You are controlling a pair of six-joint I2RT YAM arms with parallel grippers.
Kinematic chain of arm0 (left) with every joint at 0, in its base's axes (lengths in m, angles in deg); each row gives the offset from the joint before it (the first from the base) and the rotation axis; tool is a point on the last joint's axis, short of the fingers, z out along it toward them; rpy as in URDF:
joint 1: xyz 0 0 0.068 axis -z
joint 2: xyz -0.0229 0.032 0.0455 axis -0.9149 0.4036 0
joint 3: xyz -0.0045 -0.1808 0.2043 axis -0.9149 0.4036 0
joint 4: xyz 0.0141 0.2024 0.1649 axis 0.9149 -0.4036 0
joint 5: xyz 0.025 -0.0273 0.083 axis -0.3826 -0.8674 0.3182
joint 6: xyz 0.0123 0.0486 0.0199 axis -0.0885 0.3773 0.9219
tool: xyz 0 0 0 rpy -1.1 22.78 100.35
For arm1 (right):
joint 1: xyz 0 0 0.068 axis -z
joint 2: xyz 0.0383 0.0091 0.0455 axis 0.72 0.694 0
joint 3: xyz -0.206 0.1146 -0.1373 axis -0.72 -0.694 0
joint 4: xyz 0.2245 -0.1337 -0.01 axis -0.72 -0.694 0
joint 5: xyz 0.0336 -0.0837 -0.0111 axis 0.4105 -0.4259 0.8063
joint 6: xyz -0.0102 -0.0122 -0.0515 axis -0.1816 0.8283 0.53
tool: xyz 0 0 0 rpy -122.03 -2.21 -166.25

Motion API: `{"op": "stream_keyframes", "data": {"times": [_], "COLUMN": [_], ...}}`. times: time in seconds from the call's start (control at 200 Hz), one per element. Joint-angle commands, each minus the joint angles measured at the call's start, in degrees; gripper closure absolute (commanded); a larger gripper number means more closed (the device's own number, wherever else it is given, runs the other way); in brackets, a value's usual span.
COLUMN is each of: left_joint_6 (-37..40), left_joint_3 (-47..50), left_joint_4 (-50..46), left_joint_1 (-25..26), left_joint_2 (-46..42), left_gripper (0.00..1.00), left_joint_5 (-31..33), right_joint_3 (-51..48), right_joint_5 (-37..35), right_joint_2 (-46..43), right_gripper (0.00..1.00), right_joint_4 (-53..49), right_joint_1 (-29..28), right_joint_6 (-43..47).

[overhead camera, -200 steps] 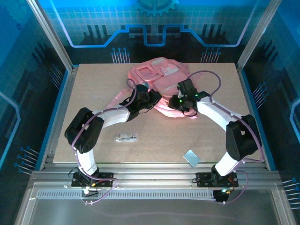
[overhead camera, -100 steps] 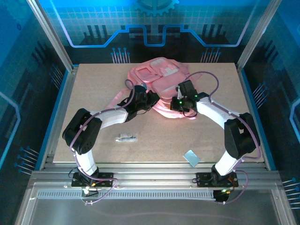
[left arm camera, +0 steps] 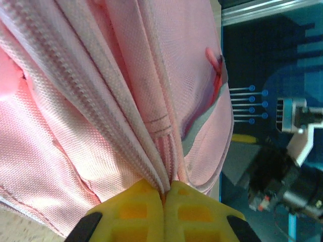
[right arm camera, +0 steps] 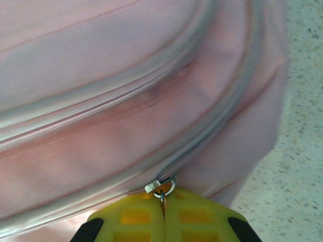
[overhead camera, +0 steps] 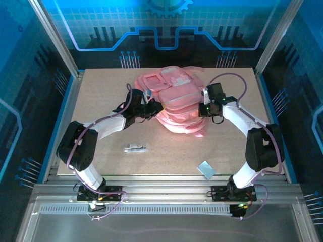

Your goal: Pack books, pencil case, and school supplies into a backpack

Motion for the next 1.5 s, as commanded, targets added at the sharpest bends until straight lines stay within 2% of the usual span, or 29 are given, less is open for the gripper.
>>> {"op": "stream_keyframes", "data": {"times": [0.0, 0.05, 0.22, 0.345, 0.375, 0.43, 0.45, 0.52, 0.58, 0.7, 0.935, 1.056, 1.171, 1.296, 1.321, 1.376, 1.451, 1.481, 1.496], "left_joint_6": [7.0, 9.0, 13.9, 15.3, 15.2, 14.9, 14.8, 14.6, 14.1, 12.5, 1.3, -3.2, -3.9, -6.9, -7.3, -6.9, -5.7, -5.3, -5.2], "left_joint_3": [0.1, -1.4, -10.8, -19.5, -21.7, -25.3, -26.2, -27.2, -25.8, -19.9, -1.5, 1.2, -0.3, -0.3, -0.1, -0.2, -1.6, -2.0, -2.0], "left_joint_4": [-4.1, -6.6, -11.9, -14.8, -15.9, -18.5, -19.5, -21.4, -21.8, -23.8, -13.5, -8.6, -6.8, -1.3, 0.2, 2.6, 2.5, 2.4, 2.3], "left_joint_1": [-5.9, -7.3, -8.7, -9.0, -9.2, -9.5, -9.5, -9.5, -9.5, -9.5, -7.7, -4.0, -0.4, 0.0, 0.1, 0.3, 0.4, 0.3, 0.4], "left_joint_2": [-4.1, -3.3, 2.8, 9.1, 10.4, 12.8, 13.3, 13.5, 11.7, 5.9, -5.5, -5.3, -2.2, 1.5, 2.0, 3.0, 4.4, 5.0, 4.9], "left_gripper": [1.0, 1.0, 1.0, 1.0, 0.88, 0.52, 0.42, 0.22, 0.14, 0.13, 0.12, 0.12, 0.14, 0.22, 0.26, 0.45, 0.81, 1.0, 1.0], "left_joint_5": [-1.6, -0.6, 5.0, 8.3, 8.7, 8.7, 8.8, 9.1, 9.9, 12.8, 12.4, 12.9, 15.8, 17.7, 17.9, 18.7, 19.1, 19.0, 19.0], "right_joint_3": [-1.1, -1.9, -7.5, -9.5, -9.3, -8.8, -8.6, -7.2, -5.1, 1.1, 8.3, 8.0, 5.6, 2.6, 2.0, 1.0, 0.1, 0.1, 0.3], "right_joint_5": [-5.9, -2.5, 16.9, 22.9, 23.5, 24.1, 24.3, 25.0, 25.0, 24.4, 28.2, 29.5, 32.0, 32.4, 32.3, 32.1, 30.3, 28.5, 27.3], "right_joint_2": [-0.1, -1.1, -6.4, -7.9, -7.8, -7.3, -7.0, -5.1, -2.6, 3.4, 9.4, 8.9, 7.6, 5.0, 4.6, 3.8, 3.0, 2.8, 2.6], "right_gripper": [1.0, 1.0, 1.0, 1.0, 1.0, 1.0, 1.0, 1.0, 1.0, 1.0, 1.0, 1.0, 1.0, 1.0, 1.0, 1.0, 1.0, 1.0, 1.0], "right_joint_4": [-3.9, -3.6, 3.0, 7.5, 8.2, 9.6, 10.4, 13.1, 15.2, 16.8, 19.7, 20.1, 21.8, 20.8, 20.0, 17.9, 13.5, 10.7, 9.1], "right_joint_1": [3.7, 3.6, 0.1, -5.8, -7.4, -10.0, -10.8, -13.3, -15.0, -16.9, -18.4, -20.0, -20.4, -20.9, -21.0, -21.0, -21.1, -21.2, -21.2], "right_joint_6": [1.4, 0.9, -1.0, -2.6, -2.8, -3.3, -3.5, -4.6, -5.6, -7.6, -11.4, -12.0, -13.8, -13.4, -12.8, -11.1, -7.8, -5.7, -4.8]}}
